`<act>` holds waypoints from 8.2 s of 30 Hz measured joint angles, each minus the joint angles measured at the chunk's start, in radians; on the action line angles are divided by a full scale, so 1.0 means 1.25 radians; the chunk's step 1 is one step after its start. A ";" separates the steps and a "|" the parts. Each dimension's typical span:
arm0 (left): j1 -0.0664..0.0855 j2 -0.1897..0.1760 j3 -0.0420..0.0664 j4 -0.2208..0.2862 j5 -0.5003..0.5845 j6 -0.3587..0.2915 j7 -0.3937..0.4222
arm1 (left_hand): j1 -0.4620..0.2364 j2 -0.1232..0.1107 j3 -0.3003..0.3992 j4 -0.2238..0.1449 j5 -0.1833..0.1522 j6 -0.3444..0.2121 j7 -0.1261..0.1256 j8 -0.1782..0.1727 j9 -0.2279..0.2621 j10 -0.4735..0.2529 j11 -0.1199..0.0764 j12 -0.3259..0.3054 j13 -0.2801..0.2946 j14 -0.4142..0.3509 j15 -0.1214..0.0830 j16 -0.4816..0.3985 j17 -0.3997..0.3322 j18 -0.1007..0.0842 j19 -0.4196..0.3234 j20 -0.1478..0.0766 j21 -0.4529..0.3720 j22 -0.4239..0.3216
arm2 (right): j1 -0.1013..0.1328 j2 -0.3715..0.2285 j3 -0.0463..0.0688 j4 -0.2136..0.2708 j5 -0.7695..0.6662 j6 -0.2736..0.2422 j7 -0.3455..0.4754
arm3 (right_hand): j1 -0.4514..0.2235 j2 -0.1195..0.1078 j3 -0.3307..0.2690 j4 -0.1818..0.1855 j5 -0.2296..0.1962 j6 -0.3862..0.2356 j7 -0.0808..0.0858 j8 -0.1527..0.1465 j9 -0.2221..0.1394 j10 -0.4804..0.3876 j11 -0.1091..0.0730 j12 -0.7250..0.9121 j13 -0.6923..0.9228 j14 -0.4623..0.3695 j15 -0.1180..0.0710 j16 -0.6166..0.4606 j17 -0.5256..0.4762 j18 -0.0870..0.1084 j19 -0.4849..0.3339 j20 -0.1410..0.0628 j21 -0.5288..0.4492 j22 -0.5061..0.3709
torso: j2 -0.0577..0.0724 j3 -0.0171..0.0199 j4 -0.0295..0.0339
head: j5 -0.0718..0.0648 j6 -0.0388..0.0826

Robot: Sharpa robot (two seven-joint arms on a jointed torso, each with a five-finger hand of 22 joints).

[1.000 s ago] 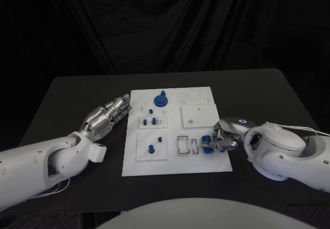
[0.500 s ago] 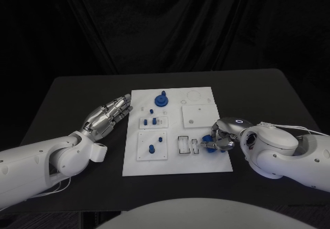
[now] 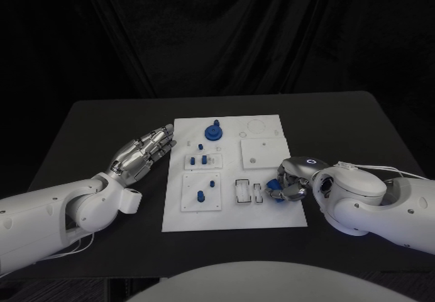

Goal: Assemble the parts on the task board

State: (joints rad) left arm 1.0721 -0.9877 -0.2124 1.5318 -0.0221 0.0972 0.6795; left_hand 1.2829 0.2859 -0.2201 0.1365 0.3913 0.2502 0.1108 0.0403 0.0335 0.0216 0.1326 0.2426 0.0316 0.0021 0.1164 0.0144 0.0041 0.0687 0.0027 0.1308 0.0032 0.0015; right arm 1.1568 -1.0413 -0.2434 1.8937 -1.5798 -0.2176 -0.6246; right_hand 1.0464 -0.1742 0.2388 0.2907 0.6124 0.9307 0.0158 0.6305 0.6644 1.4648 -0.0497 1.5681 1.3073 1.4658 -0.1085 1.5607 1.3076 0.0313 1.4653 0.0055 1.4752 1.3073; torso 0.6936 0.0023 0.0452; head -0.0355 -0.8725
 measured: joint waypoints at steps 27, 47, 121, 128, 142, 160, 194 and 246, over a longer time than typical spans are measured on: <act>-0.003 0.002 0.000 -0.003 0.000 0.006 0.000 | 0.003 0.003 0.002 -0.002 0.003 0.004 0.004 0.000 0.000 0.000 0.000 0.000 0.000 0.000 0.000 0.000 0.000 0.000 -0.003 0.003 0.000 0.000 | -0.003 0.010 0.002 0.039 0.197 -0.203 0.106 | 0.017 -0.017 0.033 0.033 0.098 0.005 -0.009 0.054 0.119 0.001 -0.019 0.000 0.000 0.003 -0.017 0.000 0.000 0.000 0.000 -0.017 0.013 0.000 | 0.000 0.0004 -0.0011 | 0.001 0.000; -0.003 0.002 0.000 -0.003 0.000 0.006 0.000 | 0.003 0.003 0.004 -0.004 0.003 0.001 0.007 0.000 0.000 0.000 0.000 0.000 0.000 0.000 0.000 0.000 0.000 0.000 -0.003 0.003 0.000 0.000 | -0.004 0.069 0.002 0.003 0.210 -0.177 0.103 | -0.030 0.030 0.027 0.026 -0.107 0.003 -0.011 0.007 0.131 0.001 -0.019 0.000 0.000 0.003 -0.017 -0.003 0.000 0.000 0.000 -0.017 0.000 0.000 | 0.001 -0.0009 0.0012 | 0.004 0.000; -0.016 -0.004 0.000 -0.004 -0.001 0.011 0.000 | 0.003 0.003 0.007 -0.007 0.006 0.004 0.010 0.000 0.000 0.000 0.000 0.000 0.000 0.000 0.006 0.000 0.000 0.000 0.000 0.006 0.000 0.000 | -0.012 0.026 -0.002 0.036 0.211 -0.121 0.150 | 0.038 0.101 -0.241 0.001 -0.249 0.032 -0.014 -0.002 0.245 0.002 -0.013 0.000 0.000 -0.001 -0.009 -0.016 0.000 0.000 0.000 -0.011 -0.028 0.000 | 0.000 0.0002 -0.0006 | 0.015 0.000; -0.016 -0.004 0.000 -0.004 -0.001 0.011 0.000 | 0.003 0.003 0.007 -0.007 0.006 0.004 0.010 0.000 0.000 0.000 0.000 0.000 0.000 0.000 0.006 0.000 0.000 0.000 0.000 0.006 0.000 0.000 | -0.013 0.027 -0.002 0.036 0.212 -0.107 0.149 | 0.032 0.106 -0.249 0.000 -0.265 0.029 -0.017 0.001 0.251 0.002 -0.013 0.000 0.000 -0.001 -0.009 -0.016 0.000 0.000 0.000 -0.011 -0.028 0.000 | 0.000 0.0001 -0.0007 | 0.016 0.000; -0.016 -0.003 0.000 -0.004 -0.001 0.012 0.000 | 0.003 0.003 0.007 -0.007 0.006 0.004 0.010 0.000 0.000 0.000 0.000 0.000 0.000 0.000 0.006 0.000 0.000 0.000 0.000 0.006 0.000 0.000 | -0.013 0.032 -0.002 0.028 0.212 -0.098 0.146 | 0.039 0.127 -0.252 -0.002 -0.274 0.029 -0.017 0.004 0.258 0.002 -0.013 0.000 0.000 -0.001 -0.009 -0.015 0.000 0.000 0.000 -0.011 -0.032 0.000 | 0.001 0.0001 -0.0004 | 0.016 0.000; -0.018 -0.003 0.000 -0.005 -0.001 0.013 0.000 | 0.003 0.003 0.007 -0.007 0.006 0.004 0.010 0.000 0.000 0.000 0.000 0.000 0.000 0.000 0.006 0.000 0.000 0.000 -0.003 0.008 0.000 0.000 | -0.016 0.040 -0.002 0.024 0.213 -0.095 0.149 | 0.154 0.164 -0.230 -0.023 -0.227 0.031 -0.026 0.007 0.269 0.001 -0.025 0.000 0.000 0.003 -0.017 -0.015 0.000 0.000 0.000 -0.017 -0.032 0.000 | 0.001 0.0000 -0.0005 | 0.014 0.000; -0.020 -0.010 0.000 0.001 0.001 0.013 0.000 | 0.003 0.003 0.009 -0.009 0.009 0.004 0.010 0.000 0.000 -0.003 0.003 0.000 0.000 0.000 0.006 0.004 0.001 0.000 0.000 0.011 0.000 0.000 | 0.014 -0.161 -0.004 0.087 0.101 -0.152 0.097 | 0.158 0.117 -0.267 -0.002 -0.078 0.032 -0.014 -0.113 0.164 0.001 -0.019 0.000 0.000 0.000 -0.014 -0.019 0.000 0.000 0.000 -0.017 -0.031 0.000 | 0.001 -0.0006 -0.0002 | 0.010 0.000; -0.022 -0.010 0.000 0.001 0.002 0.013 0.000 | 0.006 0.000 0.011 -0.011 0.012 0.004 0.010 0.000 0.000 -0.003 0.003 0.000 0.000 0.003 0.008 0.004 0.001 0.000 0.000 0.011 0.000 0.000 | -0.034 -0.087 0.002 0.039 -0.052 -0.079 -0.025 | 0.196 0.112 -0.234 -0.019 -0.024 0.042 0.014 -0.238 0.192 0.001 0.004 0.000 0.000 0.001 0.005 -0.025 0.000 0.000 0.003 0.003 -0.043 0.000 | 0.001 0.0002 -0.0009 | -0.002 0.000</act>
State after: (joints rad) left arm 1.0451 -0.9996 -0.2122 1.5329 -0.0190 0.1136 0.6796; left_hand 1.2909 0.2859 -0.2063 0.1227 0.4067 0.2556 0.1232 0.0403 0.0335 0.0181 0.1361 0.2427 0.0315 0.0057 0.1270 0.0190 0.0054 0.0688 0.0028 0.1449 0.0032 0.0019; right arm 1.1143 -1.1500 -0.2411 1.9418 -1.6443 -0.3164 -0.6552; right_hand 1.2918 -0.0343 -0.0539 0.2671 0.5818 0.9833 0.0327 0.3332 0.9050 1.4665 -0.0444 1.5680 1.3074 1.4676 -0.1024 1.5295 1.3074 0.0314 1.4687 0.0092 1.4212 1.3073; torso 0.6946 0.0026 0.0440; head -0.0379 -0.8725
